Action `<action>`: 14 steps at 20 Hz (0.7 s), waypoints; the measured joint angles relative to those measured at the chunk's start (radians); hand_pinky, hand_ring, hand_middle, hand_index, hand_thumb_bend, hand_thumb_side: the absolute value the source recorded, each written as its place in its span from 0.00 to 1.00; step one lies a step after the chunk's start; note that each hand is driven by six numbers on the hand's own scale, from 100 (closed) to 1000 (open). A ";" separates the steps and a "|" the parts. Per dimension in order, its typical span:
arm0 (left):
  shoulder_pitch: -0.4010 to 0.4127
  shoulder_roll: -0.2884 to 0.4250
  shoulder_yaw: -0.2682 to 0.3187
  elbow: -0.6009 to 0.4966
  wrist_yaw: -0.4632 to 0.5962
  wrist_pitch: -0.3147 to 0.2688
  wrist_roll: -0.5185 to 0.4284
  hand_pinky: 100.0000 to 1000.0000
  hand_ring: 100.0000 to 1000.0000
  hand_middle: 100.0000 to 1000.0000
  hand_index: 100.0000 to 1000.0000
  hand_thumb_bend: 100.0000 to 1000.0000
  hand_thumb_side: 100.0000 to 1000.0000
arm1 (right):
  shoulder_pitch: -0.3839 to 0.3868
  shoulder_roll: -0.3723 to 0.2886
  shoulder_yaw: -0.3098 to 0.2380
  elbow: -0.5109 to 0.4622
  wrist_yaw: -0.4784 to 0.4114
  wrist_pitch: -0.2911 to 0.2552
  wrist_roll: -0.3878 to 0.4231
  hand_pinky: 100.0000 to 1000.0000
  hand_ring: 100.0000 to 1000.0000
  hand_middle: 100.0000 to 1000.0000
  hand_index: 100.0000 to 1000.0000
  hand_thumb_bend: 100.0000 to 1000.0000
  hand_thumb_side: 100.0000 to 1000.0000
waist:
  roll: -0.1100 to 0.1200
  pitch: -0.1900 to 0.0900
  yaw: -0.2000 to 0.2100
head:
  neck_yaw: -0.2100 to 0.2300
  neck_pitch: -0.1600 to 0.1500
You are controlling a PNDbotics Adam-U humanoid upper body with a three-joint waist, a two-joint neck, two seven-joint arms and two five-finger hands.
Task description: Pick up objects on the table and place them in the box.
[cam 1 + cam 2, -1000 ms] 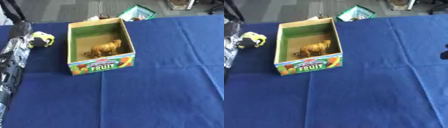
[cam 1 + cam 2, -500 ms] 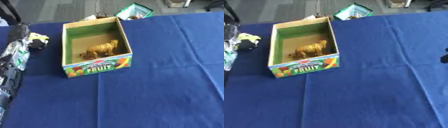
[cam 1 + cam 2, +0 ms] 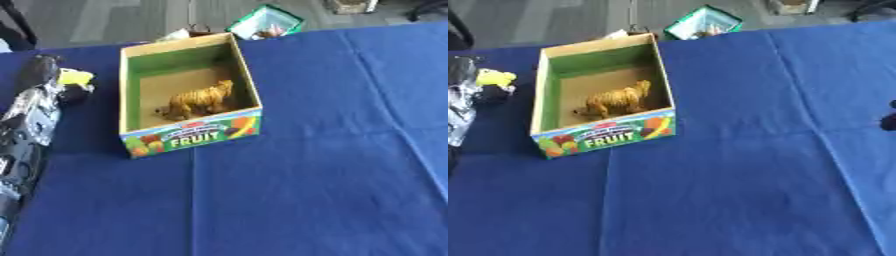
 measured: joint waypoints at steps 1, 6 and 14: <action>0.000 0.000 -0.001 0.000 -0.006 -0.001 -0.010 0.51 0.38 0.47 0.72 0.00 0.00 | 0.000 0.001 0.000 0.000 0.001 0.000 0.000 0.58 0.54 0.56 0.80 0.00 0.25 | 0.000 -0.001 0.000 | 0.000 0.000; 0.005 0.000 -0.001 -0.001 -0.029 -0.002 -0.017 0.42 0.20 0.28 0.57 0.00 0.03 | 0.001 0.006 0.000 0.001 0.002 0.001 0.001 0.58 0.54 0.56 0.80 0.00 0.25 | 0.000 -0.011 0.001 | 0.000 0.000; 0.010 0.000 0.000 -0.071 -0.002 -0.020 0.038 0.42 0.19 0.27 0.57 0.00 0.01 | 0.006 0.006 0.000 0.007 0.002 0.002 0.002 0.58 0.54 0.56 0.80 0.00 0.25 | -0.006 -0.040 0.013 | -0.002 0.001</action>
